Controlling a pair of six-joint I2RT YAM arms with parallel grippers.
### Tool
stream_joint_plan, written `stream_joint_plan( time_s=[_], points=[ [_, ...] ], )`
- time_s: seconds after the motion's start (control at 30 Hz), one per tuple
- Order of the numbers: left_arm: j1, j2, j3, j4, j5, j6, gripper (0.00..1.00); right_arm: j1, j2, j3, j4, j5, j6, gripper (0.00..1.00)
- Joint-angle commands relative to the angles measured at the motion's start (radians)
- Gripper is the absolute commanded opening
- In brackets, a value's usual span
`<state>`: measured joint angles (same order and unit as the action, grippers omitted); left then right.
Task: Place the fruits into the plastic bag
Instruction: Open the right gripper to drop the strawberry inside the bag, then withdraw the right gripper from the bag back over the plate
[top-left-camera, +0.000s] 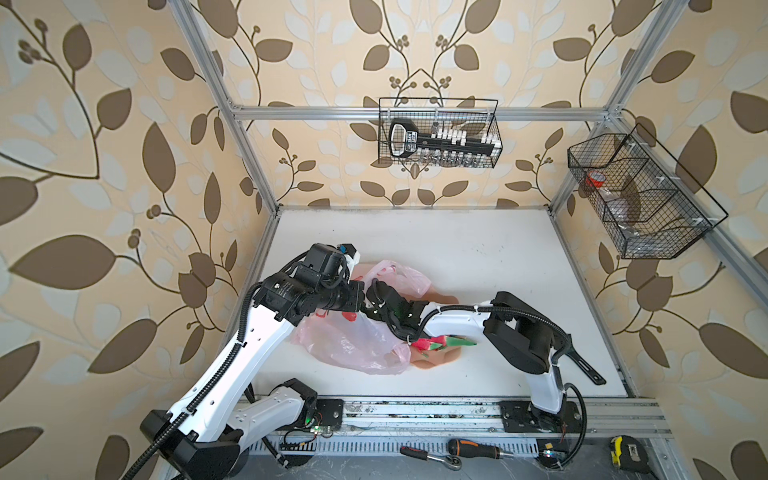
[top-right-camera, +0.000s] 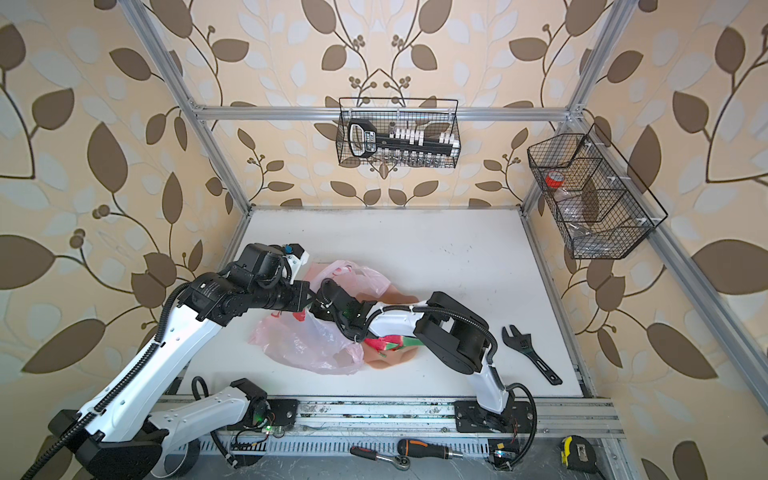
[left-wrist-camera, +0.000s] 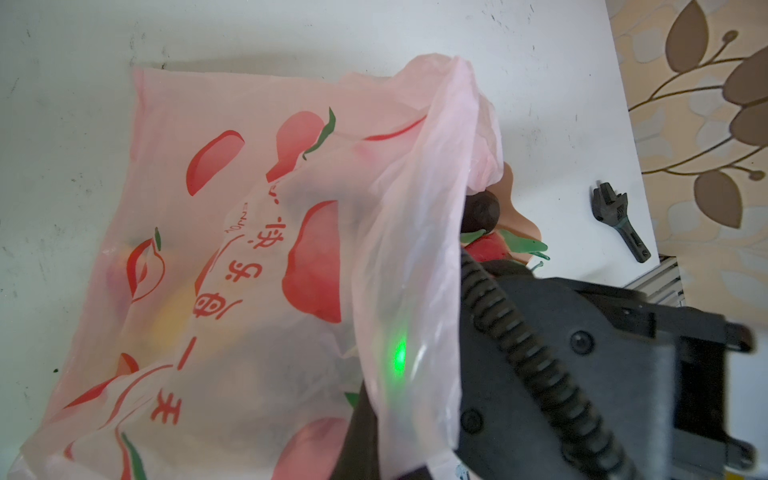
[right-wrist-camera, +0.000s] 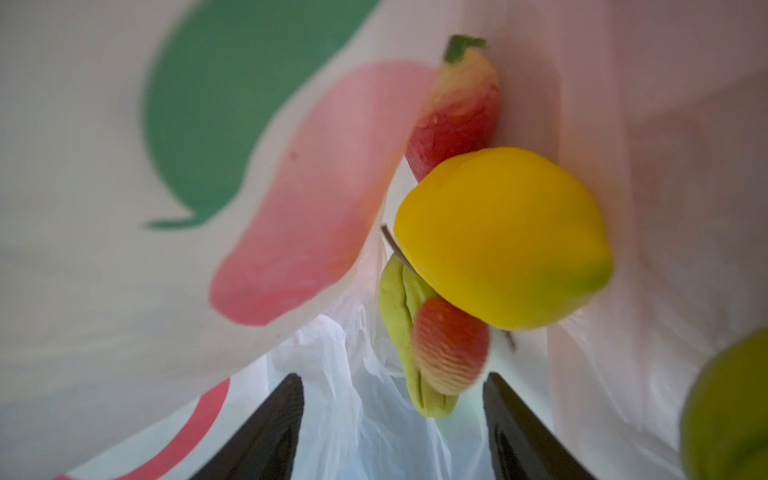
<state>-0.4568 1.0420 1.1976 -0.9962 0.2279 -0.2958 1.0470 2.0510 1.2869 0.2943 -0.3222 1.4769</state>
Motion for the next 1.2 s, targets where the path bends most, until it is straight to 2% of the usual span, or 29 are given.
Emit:
stream_joint_plan(
  time_s=[0.0,0.33,0.83,1.17],
  points=[
    [0.004,-0.001,0.036,0.017,-0.002,0.015,0.0,0.004,-0.006,0.015,-0.024,0.001,-0.003,0.7],
    [0.004,-0.01,0.03,0.001,-0.037,0.015,0.0,0.004,-0.094,0.009,-0.115,0.024,-0.088,0.75],
    [0.004,-0.031,0.019,-0.016,-0.073,0.013,0.0,0.004,-0.352,-0.083,-0.384,0.118,-0.296,0.83],
    [0.004,-0.045,0.012,-0.023,-0.069,0.018,0.0,0.008,-0.5,-0.169,-0.492,0.161,-0.363,0.88]
  ],
)
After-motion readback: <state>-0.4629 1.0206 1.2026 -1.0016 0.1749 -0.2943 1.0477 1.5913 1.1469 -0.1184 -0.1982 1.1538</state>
